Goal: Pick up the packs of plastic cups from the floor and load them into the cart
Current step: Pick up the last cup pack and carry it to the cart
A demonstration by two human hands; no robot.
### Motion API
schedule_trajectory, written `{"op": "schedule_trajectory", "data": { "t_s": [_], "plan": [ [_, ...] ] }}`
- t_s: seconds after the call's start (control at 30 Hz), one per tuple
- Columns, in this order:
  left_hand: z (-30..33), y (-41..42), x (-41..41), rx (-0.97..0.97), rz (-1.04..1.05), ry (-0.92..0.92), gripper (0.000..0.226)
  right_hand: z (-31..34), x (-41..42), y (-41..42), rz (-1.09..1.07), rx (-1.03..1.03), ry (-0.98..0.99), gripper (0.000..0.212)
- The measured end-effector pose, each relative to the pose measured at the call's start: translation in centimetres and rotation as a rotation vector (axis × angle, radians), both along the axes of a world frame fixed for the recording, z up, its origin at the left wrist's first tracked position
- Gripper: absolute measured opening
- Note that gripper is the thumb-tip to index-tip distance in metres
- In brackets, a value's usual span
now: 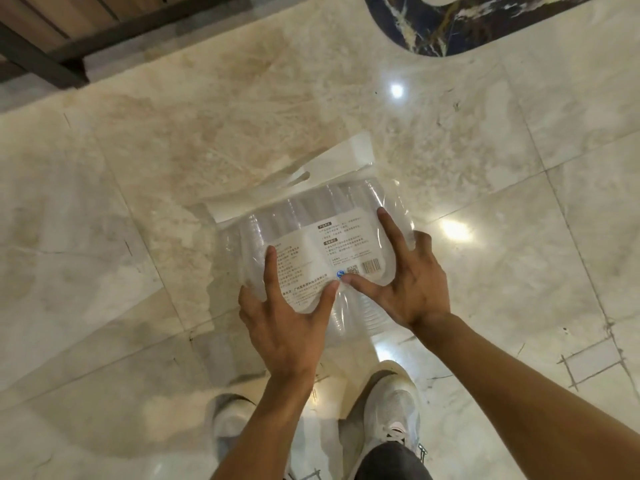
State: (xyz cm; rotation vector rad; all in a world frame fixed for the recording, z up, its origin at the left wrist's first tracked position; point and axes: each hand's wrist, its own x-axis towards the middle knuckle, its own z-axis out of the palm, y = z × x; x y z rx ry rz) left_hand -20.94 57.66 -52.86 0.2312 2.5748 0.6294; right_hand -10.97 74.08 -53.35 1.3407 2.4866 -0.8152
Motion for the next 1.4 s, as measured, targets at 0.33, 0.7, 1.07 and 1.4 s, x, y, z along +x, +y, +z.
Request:
{"op": "schedule_trajectory", "data": {
  "t_s": [0.33, 0.7, 1.07, 1.4],
  "plan": [
    [18.1, 4.3, -1.7, 0.029, -0.274, 0.013, 0.103, 19.7, 3.5, 0.1, -0.34, -0.048, 0.018, 0.111],
    [58.6, 12.7, -1.6, 0.229, -0.544, 0.086, 0.101, 60.6, 6.8, 3.5, -0.63, 0.073, 0.12, 0.111],
    [80.6, 10.4, 6.7, 0.389, -1.159, -0.024, 0.102, 83.4, 16.3, -10.5, -1.143, 0.302, 0.108, 0.111],
    [88.1, -1.0, 22.5, 0.415, -1.701, -0.152, 0.102, 89.9, 27.4, -31.6, -1.684, 0.406, 0.07, 0.107]
  ]
}}
